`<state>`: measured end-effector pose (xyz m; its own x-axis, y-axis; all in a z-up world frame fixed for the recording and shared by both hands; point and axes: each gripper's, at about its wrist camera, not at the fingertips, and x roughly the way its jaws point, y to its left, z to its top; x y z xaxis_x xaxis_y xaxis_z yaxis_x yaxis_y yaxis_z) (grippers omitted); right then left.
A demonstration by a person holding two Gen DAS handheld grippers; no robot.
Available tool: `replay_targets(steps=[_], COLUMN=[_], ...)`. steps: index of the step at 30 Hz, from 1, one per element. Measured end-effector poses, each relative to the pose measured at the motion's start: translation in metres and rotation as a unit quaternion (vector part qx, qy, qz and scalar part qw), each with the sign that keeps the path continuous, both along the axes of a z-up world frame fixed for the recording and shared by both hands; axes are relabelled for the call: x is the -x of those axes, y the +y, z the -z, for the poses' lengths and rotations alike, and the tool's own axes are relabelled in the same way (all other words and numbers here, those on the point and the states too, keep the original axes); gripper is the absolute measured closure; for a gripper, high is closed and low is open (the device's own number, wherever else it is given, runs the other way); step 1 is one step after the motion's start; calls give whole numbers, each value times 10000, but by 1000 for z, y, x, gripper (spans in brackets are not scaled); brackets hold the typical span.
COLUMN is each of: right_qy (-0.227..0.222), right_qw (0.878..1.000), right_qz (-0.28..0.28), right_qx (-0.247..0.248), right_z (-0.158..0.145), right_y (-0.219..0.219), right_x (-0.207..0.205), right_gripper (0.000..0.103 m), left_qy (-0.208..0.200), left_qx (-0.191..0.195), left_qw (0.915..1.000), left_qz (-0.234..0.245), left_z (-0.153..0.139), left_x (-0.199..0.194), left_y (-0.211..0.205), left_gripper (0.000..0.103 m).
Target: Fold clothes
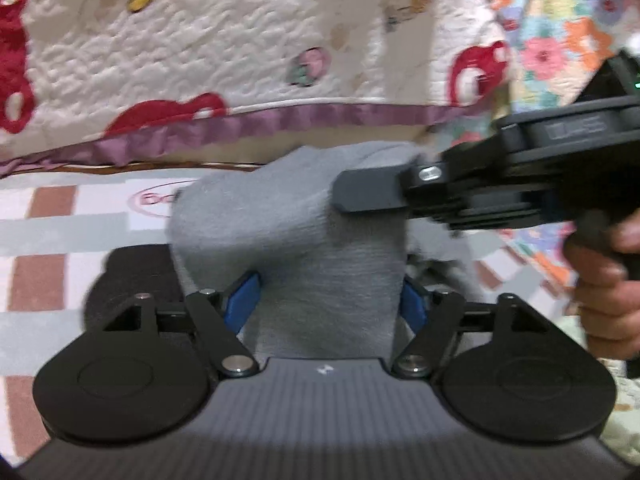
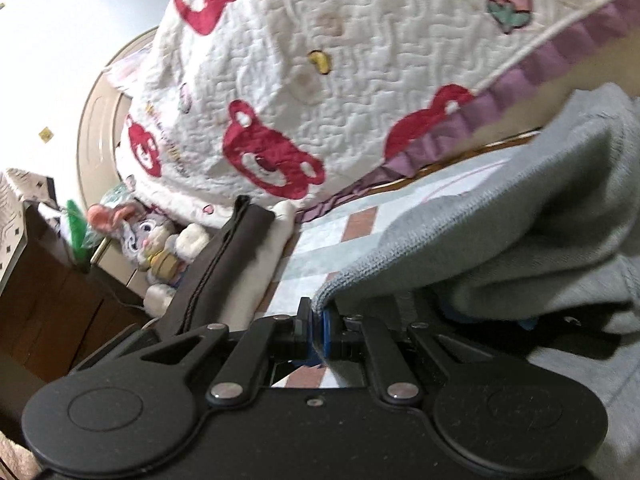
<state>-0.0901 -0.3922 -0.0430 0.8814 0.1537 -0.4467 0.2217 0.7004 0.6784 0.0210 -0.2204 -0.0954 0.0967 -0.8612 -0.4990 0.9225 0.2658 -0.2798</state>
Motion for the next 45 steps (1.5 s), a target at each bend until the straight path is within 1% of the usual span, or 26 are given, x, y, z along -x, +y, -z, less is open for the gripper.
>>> replay_targets(steps=[1, 3, 4, 6, 9, 11, 12, 13, 14, 15, 16, 19, 20, 23, 25, 27, 29, 32, 33, 35, 38, 39, 40, 42, 43, 45], right_qy=[-24, -73, -98, -143, -241, -198, -14, 261, 579, 922, 1135, 1523, 1651, 2030, 2277, 2520, 2646, 2787, 2788, 2706, 2469, 2460, 2495, 2593, 2671, 2804], right_qw=[10000, 9998, 9996, 9992, 9985, 9970, 9937, 9865, 9759, 9615, 9546, 9501, 9477, 9376, 9284, 9174, 9053, 8887, 8856, 8878, 9023, 9035, 9028, 8999, 8963, 8849], right_qz=[-55, -165, -219, -308, -363, -283, -210, -126, -45, 33, 172, 706, 883, 1412, 1761, 2107, 2370, 2638, 2715, 2833, 2871, 2857, 2835, 2747, 2651, 2507], right_qx=[33, 99, 132, 203, 335, 700, 1098, 1610, 2106, 2588, 2750, 2628, 2585, 2447, 2349, 2246, 2330, 2509, 2537, 2415, 2061, 2039, 2055, 2178, 2344, 2747], right_z=[-2, -5, -6, -9, -13, -19, -22, -24, -22, -19, -15, 1, 6, 22, 33, 44, 47, 47, 46, 44, 45, 46, 49, 53, 53, 51], right_y=[2, 5, 6, 10, 15, 17, 19, 21, 23, 25, 21, -4, -12, -37, -54, -70, -80, -95, -98, -106, -112, -112, -111, -110, -109, -109], right_x=[-1, -4, -5, -7, -6, 0, 4, 7, 9, 11, 15, 32, 37, 54, 66, 77, 89, 105, 110, 122, 132, 132, 131, 126, 121, 112], right_gripper=[95, 95, 95, 95, 96, 92, 91, 82, 74, 57, 52, 51, 51, 51, 51, 51, 50, 50, 50, 50, 50, 47, 44, 44, 44, 44], left_qy=[-94, -133, -131, -307, -657, -730, -737, -746, -755, -754, -743, -711, -685, -557, -502, -597, -628, -562, -546, -377, -76, -32, -45, -151, -182, -122], left_qx=[-28, -32, -26, 18, 21, -42, -83, -140, -197, -241, -275, -375, -401, -434, -441, -451, -452, -509, -557, -608, -648, -650, -674, -741, -759, -751], left_qw=[9999, 9993, 9987, 9970, 9915, 9881, 9862, 9837, 9811, 9786, 9763, 9686, 9671, 9685, 9701, 9691, 9675, 9652, 9646, 9661, 9686, 9690, 9692, 9689, 9689, 9697], left_qz=[-114, -361, -487, -714, -1121, -1355, -1481, -1627, -1773, -1901, -2015, -2354, -2416, -2389, -2334, -2349, -2408, -2504, -2520, -2480, -2398, -2383, -2367, -2355, -2347, -2322], left_z=[0, -4, -6, -13, -23, -24, -22, -19, -16, -13, -11, -4, -2, 2, 3, 2, 2, 5, 7, 12, 19, 19, 20, 21, 21, 23], left_x=[-2, -8, -11, -16, -26, -38, -46, -54, -62, -69, -77, -98, -103, -105, -105, -104, -105, -108, -109, -111, -113, -112, -112, -112, -112, -115], left_y=[1, 7, 11, 18, 24, 26, 27, 29, 31, 32, 34, 38, 38, 33, 30, 29, 31, 32, 31, 30, 29, 29, 28, 25, 24, 25], left_gripper=[56, 82, 85, 91, 93, 93, 93, 93, 93, 93, 93, 93, 93, 93, 93, 93, 93, 93, 93, 93, 93, 93, 92, 92, 92, 91])
